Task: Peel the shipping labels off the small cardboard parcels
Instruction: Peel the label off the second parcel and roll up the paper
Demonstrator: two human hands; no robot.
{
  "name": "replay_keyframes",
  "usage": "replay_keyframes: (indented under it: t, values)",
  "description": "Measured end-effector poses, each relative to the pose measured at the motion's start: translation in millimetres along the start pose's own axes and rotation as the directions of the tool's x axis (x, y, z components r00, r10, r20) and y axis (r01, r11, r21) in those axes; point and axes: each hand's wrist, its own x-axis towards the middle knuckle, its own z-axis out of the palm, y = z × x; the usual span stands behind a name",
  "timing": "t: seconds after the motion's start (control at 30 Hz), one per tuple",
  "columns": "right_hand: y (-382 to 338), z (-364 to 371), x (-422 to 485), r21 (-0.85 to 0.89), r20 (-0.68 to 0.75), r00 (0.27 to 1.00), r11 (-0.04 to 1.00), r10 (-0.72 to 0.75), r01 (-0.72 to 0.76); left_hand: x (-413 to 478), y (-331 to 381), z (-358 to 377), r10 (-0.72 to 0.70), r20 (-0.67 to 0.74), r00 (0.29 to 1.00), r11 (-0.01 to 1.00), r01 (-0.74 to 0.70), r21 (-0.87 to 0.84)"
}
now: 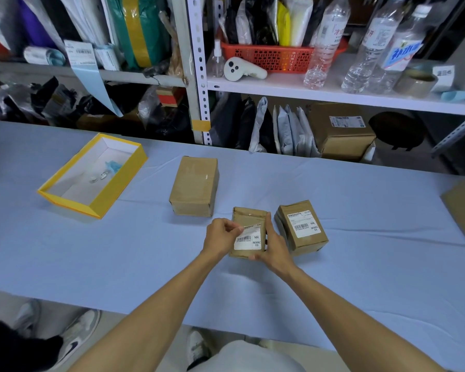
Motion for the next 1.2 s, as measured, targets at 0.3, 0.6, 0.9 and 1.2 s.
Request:
replay_keyframes:
  t: [0.3, 0.6, 0.9, 1.2]
  values:
    - [0.2, 2.5, 2.6, -0.014, -0.001, 1.0, 1.0, 0.02, -0.02, -2.5, 5.0, -3.3, 0.001, 0.008, 1.0, 0.998, -0.001, 0.062]
    - [1.4, 1.9, 4.0, -0.045, 0.003, 1.0, 0.999, 0.027, -0.027, -2.7, 7.3, -2.2, -0.027, 0.001, 1.0, 0.999, 0.027, 0.047]
    - [-1.4, 1.8, 3.8, -0.029, -0.002, 0.998, 0.997, 0.069, -0.069, -1.3, 6.6, -2.0, -0.042, 0.003, 0.999, 0.998, 0.042, 0.039]
    - [-6.6, 1.5, 1.3, -0.067, -0.012, 0.998, 0.995, 0.067, -0.068, 5.1, 5.5, -3.0, -0.065, 0.046, 0.997, 0.995, 0.061, 0.079]
